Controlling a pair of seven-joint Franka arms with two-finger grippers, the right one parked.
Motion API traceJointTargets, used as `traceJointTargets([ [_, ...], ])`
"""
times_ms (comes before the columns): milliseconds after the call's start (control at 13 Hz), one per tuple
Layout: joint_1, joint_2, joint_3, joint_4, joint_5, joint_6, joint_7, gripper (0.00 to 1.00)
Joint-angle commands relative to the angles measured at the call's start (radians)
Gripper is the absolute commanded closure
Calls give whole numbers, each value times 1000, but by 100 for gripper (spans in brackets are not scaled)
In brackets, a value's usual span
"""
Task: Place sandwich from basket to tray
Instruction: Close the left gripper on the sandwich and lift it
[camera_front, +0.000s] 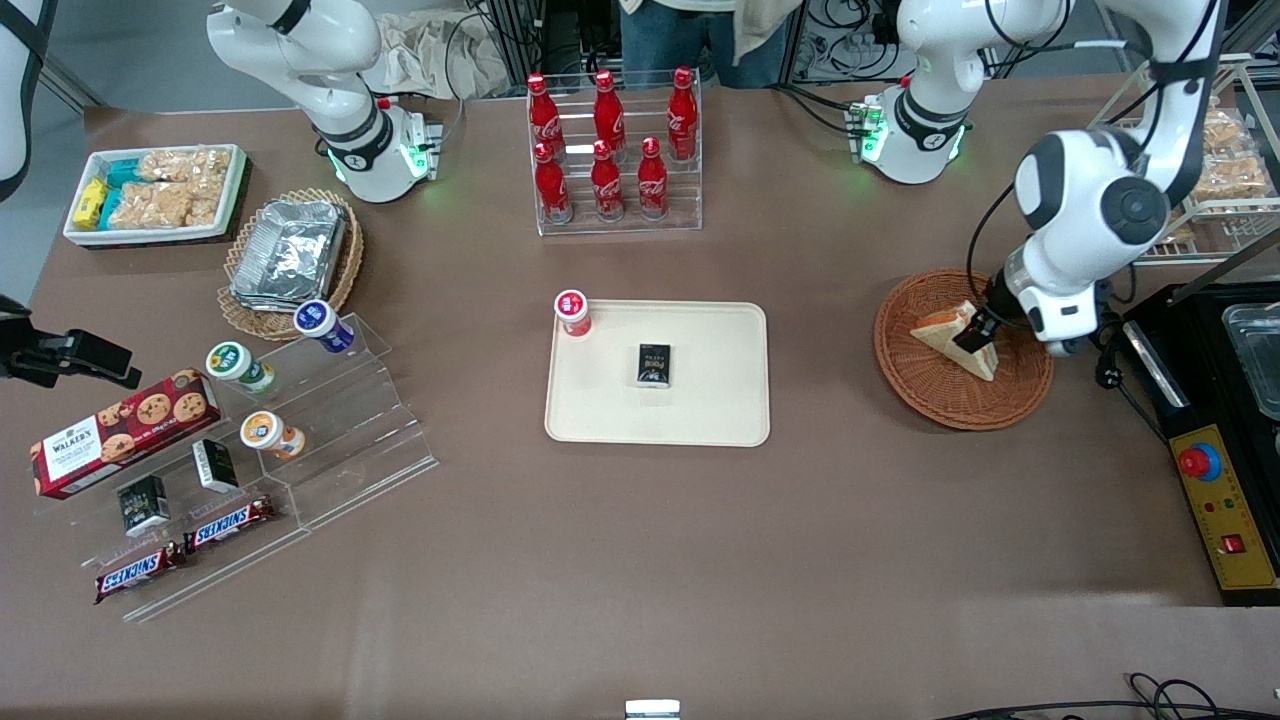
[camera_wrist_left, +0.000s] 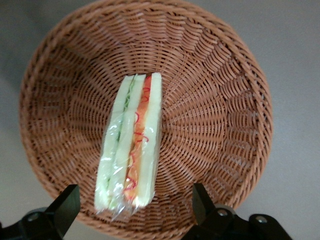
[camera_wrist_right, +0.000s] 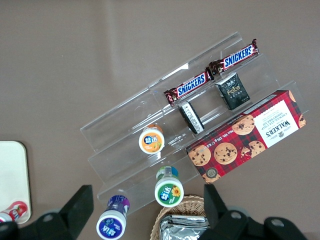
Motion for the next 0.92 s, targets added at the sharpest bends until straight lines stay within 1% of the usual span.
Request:
traceJointTargets([
  [0, -6, 29, 0, -45, 11, 81, -4, 0],
  [231, -6, 72, 0, -47, 24, 108, 1, 0],
  [308, -5, 86, 0, -45, 26, 116, 3, 7],
  [385, -5, 95, 0, -42, 40, 119, 4, 25],
  [462, -3, 100, 0, -41, 59, 121, 3, 55],
  [538, -3, 100, 0, -39, 61, 121, 6, 90],
  [615, -6, 89, 0, -41, 61, 121, 22, 100],
  [769, -6, 46, -13, -29, 61, 87, 55, 100],
  [846, -6, 13, -23, -3, 61, 40, 74, 100],
])
